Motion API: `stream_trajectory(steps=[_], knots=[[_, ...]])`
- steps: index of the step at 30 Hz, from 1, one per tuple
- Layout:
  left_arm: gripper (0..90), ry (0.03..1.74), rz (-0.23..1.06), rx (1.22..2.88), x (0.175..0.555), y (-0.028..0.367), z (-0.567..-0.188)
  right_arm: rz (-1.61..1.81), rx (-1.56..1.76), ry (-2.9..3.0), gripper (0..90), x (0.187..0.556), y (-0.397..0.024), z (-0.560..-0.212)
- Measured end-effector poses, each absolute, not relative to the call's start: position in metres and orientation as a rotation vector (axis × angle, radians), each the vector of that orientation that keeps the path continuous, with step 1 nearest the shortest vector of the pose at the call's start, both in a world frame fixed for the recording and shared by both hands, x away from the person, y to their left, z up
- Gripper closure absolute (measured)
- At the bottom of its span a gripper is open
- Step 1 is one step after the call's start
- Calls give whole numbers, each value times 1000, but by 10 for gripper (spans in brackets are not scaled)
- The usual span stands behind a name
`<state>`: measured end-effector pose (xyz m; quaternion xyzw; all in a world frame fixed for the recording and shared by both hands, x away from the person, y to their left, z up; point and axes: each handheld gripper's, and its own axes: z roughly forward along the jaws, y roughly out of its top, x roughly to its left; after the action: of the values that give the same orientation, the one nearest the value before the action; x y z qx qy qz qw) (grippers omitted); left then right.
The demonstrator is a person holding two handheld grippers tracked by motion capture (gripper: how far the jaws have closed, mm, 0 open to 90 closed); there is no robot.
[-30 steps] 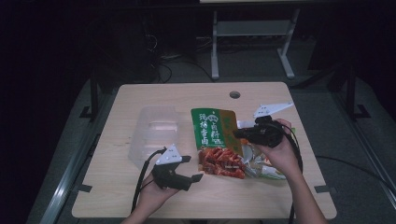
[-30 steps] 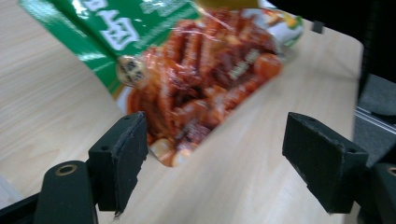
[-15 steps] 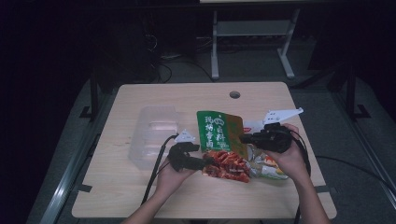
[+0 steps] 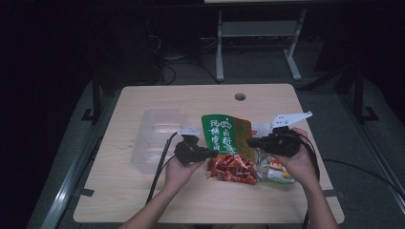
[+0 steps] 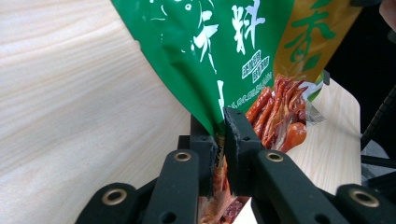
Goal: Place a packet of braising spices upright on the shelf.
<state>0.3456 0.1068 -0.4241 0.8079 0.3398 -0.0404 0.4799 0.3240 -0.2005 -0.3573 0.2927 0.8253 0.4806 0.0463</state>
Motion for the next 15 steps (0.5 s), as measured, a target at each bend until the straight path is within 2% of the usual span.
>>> stream_trajectory(steps=[7, 15], knots=[[860, 786, 13, 2005, 337, 112, -415, 1467, 943, 2515, 884, 326, -207, -365], [863, 782, 37, 1999, 333, 113, -413, 1462, 944, 2542, 745, 327, -197, -373]])
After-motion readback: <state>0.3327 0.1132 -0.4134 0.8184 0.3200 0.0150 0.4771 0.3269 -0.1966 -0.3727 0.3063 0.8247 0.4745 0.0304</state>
